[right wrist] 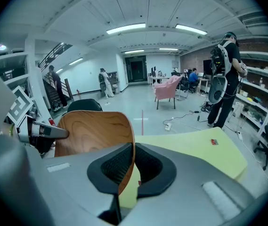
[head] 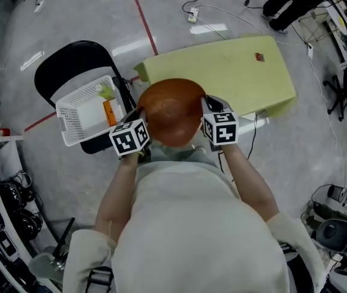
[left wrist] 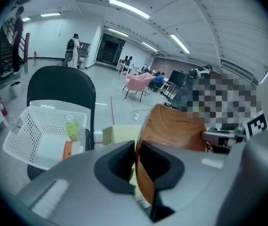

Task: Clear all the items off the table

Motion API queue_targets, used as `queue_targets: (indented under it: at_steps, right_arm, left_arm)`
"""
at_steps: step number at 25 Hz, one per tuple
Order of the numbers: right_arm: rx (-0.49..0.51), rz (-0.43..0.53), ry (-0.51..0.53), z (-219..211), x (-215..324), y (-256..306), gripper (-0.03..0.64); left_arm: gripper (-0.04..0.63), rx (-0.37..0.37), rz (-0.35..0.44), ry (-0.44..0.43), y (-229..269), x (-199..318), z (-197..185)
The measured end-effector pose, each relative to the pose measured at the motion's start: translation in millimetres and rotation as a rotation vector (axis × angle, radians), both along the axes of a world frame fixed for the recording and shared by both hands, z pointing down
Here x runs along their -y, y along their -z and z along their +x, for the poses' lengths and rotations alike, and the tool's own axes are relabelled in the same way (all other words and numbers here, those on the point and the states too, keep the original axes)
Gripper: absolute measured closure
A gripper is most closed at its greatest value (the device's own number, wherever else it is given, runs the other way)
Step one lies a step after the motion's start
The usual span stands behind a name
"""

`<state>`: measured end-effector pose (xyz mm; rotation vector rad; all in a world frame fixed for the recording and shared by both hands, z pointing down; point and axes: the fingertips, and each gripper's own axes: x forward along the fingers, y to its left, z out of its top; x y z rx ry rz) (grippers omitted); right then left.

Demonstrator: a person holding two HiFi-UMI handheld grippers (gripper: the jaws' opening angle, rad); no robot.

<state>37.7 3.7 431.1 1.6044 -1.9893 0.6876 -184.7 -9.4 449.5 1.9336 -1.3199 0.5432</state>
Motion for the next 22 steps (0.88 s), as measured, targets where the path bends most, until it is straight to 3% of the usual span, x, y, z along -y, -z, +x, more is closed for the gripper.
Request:
queue_targets:
  at_steps: [14,22]
  right_arm:
    - [-0.001,-0.027,0.238,-171,65,-7,0.598]
    - [0.003,-0.040,0.359,-251,87,-15,0.598]
  left_arm:
    - [0.560,-0.002,-0.024,0.235,-5,14,-169]
    - [0.560,-0.002,-0.033,0.364,-13,11,-243]
